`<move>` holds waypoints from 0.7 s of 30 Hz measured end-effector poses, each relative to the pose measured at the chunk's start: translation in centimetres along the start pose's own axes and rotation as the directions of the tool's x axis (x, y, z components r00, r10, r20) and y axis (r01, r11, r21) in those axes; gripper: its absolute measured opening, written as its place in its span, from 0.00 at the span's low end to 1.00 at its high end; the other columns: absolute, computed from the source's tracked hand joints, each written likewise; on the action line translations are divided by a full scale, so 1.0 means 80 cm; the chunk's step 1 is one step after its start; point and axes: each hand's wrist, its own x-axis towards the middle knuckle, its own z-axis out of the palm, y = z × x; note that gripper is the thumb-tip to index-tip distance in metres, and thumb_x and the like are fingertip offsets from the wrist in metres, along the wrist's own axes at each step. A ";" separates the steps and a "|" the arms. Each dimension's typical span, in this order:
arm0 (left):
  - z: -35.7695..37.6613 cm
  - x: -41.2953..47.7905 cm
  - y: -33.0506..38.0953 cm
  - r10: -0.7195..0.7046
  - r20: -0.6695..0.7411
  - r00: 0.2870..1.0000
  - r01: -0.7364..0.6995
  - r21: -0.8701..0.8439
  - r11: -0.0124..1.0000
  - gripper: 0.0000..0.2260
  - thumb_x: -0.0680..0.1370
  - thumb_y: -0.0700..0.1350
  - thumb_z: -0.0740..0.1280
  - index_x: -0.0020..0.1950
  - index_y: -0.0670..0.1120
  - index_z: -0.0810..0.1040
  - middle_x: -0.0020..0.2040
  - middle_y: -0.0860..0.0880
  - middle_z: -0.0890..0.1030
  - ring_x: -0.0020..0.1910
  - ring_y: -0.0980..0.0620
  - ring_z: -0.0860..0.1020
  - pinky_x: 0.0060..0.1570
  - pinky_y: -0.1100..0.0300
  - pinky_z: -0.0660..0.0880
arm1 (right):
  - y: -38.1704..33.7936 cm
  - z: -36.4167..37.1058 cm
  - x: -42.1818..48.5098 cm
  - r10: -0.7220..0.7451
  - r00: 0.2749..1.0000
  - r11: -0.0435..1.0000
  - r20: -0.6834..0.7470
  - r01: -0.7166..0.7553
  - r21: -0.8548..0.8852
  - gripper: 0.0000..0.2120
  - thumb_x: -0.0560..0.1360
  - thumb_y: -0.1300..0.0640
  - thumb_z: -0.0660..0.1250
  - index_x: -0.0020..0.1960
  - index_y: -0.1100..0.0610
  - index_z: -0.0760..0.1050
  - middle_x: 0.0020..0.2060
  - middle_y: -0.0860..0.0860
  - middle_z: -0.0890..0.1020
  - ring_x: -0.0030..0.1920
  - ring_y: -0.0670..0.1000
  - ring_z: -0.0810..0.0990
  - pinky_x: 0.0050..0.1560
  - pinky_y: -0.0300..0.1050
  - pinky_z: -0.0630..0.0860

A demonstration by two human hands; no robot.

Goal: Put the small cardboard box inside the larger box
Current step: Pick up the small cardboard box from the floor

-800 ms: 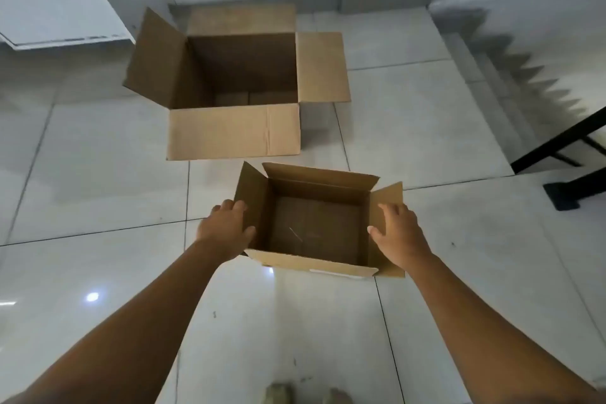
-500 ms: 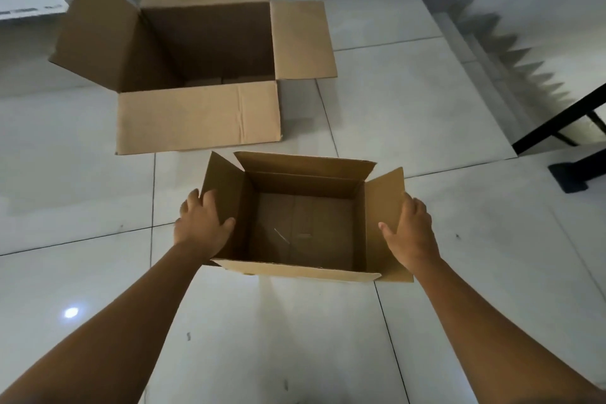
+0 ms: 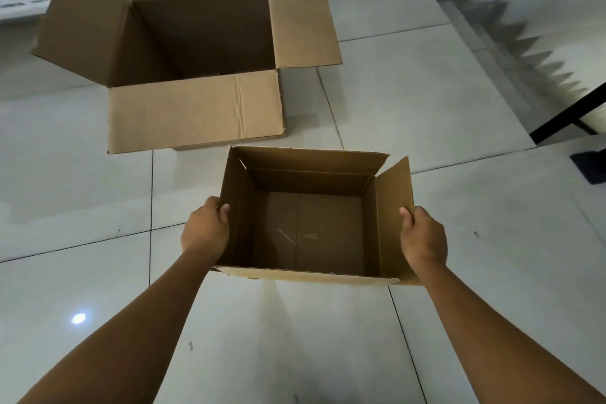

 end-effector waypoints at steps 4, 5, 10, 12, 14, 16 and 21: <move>0.003 -0.007 -0.007 0.044 -0.054 0.998 -0.042 0.024 0.999 0.14 0.81 0.45 0.55 0.58 0.39 0.74 0.49 0.37 0.82 0.46 0.38 0.80 0.40 0.53 0.72 | -0.003 0.006 -0.005 -0.072 0.997 0.997 -0.031 0.071 -0.032 0.16 0.79 0.51 0.55 0.51 0.63 0.75 0.43 0.60 0.83 0.42 0.58 0.82 0.37 0.42 0.71; 0.001 -0.011 -0.006 0.049 -0.064 0.997 -0.048 0.028 0.998 0.14 0.81 0.45 0.55 0.58 0.39 0.74 0.48 0.37 0.82 0.46 0.38 0.80 0.39 0.53 0.71 | -0.005 0.004 -0.007 -0.083 0.996 0.996 -0.036 0.082 -0.039 0.16 0.79 0.51 0.55 0.51 0.63 0.75 0.43 0.60 0.83 0.41 0.58 0.82 0.37 0.42 0.71; -0.028 -0.042 0.017 0.083 -0.120 0.989 -0.082 0.009 0.997 0.15 0.82 0.47 0.54 0.57 0.40 0.74 0.49 0.39 0.82 0.47 0.38 0.80 0.43 0.50 0.76 | -0.014 -0.034 -0.024 -0.104 0.993 0.994 -0.051 0.102 -0.044 0.17 0.79 0.51 0.56 0.50 0.63 0.75 0.42 0.60 0.83 0.40 0.58 0.82 0.35 0.39 0.68; -0.051 -0.057 0.032 0.091 -0.139 0.986 -0.092 0.000 0.996 0.15 0.82 0.47 0.53 0.57 0.40 0.74 0.50 0.39 0.82 0.47 0.38 0.80 0.43 0.49 0.75 | -0.023 -0.063 -0.032 -0.103 0.993 0.994 -0.059 0.101 -0.040 0.17 0.79 0.51 0.56 0.49 0.63 0.75 0.41 0.60 0.83 0.39 0.58 0.81 0.33 0.38 0.66; -0.077 -0.071 0.047 0.106 -0.156 0.982 -0.109 -0.008 0.994 0.15 0.82 0.47 0.53 0.57 0.39 0.74 0.50 0.39 0.81 0.47 0.38 0.79 0.43 0.49 0.75 | -0.035 -0.095 -0.040 -0.115 0.990 0.993 -0.076 0.113 -0.040 0.17 0.79 0.51 0.55 0.49 0.63 0.75 0.41 0.60 0.83 0.39 0.58 0.81 0.34 0.39 0.67; -0.109 -0.086 0.064 0.117 -0.173 0.978 -0.121 -0.011 0.993 0.15 0.82 0.47 0.52 0.56 0.39 0.73 0.51 0.39 0.81 0.47 0.38 0.79 0.42 0.50 0.73 | -0.050 -0.134 -0.049 -0.127 0.988 0.991 -0.091 0.124 -0.039 0.17 0.79 0.50 0.55 0.49 0.64 0.75 0.40 0.60 0.83 0.39 0.58 0.81 0.34 0.41 0.67; -0.199 -0.119 0.107 0.157 -0.210 0.965 -0.167 -0.027 0.986 0.15 0.82 0.47 0.53 0.56 0.38 0.73 0.49 0.38 0.81 0.44 0.41 0.78 0.40 0.54 0.69 | -0.089 -0.230 -0.065 -0.167 0.977 0.986 -0.129 0.166 -0.025 0.19 0.80 0.50 0.55 0.47 0.64 0.75 0.39 0.61 0.82 0.38 0.60 0.80 0.33 0.41 0.66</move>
